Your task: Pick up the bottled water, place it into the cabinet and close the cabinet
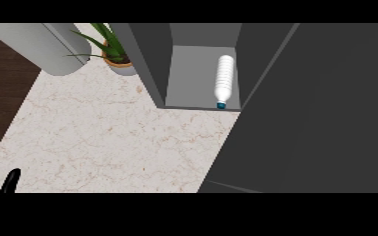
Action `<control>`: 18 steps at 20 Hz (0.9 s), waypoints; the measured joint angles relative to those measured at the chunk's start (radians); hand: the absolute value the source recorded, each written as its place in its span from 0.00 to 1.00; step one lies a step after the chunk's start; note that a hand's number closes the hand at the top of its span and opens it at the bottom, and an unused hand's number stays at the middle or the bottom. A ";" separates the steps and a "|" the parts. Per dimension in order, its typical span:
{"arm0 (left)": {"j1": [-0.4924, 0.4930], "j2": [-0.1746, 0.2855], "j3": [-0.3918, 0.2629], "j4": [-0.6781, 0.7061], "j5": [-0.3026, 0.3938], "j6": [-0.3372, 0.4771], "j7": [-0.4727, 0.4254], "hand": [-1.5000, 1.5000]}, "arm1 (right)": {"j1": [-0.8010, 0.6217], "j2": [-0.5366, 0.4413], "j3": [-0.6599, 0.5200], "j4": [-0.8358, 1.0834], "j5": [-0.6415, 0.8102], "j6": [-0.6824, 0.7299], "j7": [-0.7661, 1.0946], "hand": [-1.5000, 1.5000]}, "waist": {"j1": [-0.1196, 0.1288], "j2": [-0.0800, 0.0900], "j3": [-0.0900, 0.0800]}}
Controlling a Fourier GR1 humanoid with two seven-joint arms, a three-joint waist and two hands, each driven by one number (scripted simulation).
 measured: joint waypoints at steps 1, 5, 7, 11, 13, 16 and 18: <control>0.015 0.003 0.011 -0.001 0.006 -0.013 -0.007 0.00 | -0.009 0.009 0.005 0.008 -0.001 0.000 0.006 1.00 | 0.001 -0.001 0.000; 0.066 0.032 0.075 -0.003 0.047 -0.079 -0.021 0.00 | -0.044 0.016 0.018 0.032 -0.034 -0.016 0.024 1.00 | 0.010 0.001 0.000; 0.084 0.035 0.095 0.003 0.063 -0.107 -0.033 0.00 | -0.073 0.011 0.019 0.045 -0.058 -0.026 0.031 1.00 | 0.013 0.002 0.000; 0.126 0.048 0.145 0.014 0.103 -0.173 -0.052 0.00 | -0.136 0.002 0.005 0.059 -0.124 -0.031 0.081 1.00 | 0.017 0.005 0.000; 0.140 0.053 0.173 0.018 0.130 -0.201 -0.059 0.00 | -0.174 0.002 -0.007 0.075 -0.158 -0.043 0.100 1.00 | 0.018 0.004 -0.001; 0.160 0.066 0.208 0.008 0.164 -0.230 -0.057 0.00 | -0.247 0.004 -0.051 0.104 -0.228 -0.054 0.126 1.00 | 0.023 0.005 -0.002; 0.173 0.071 0.232 0.012 0.184 -0.256 -0.062 0.00 | -0.300 0.010 -0.080 0.123 -0.276 -0.066 0.150 1.00 | 0.028 0.004 -0.003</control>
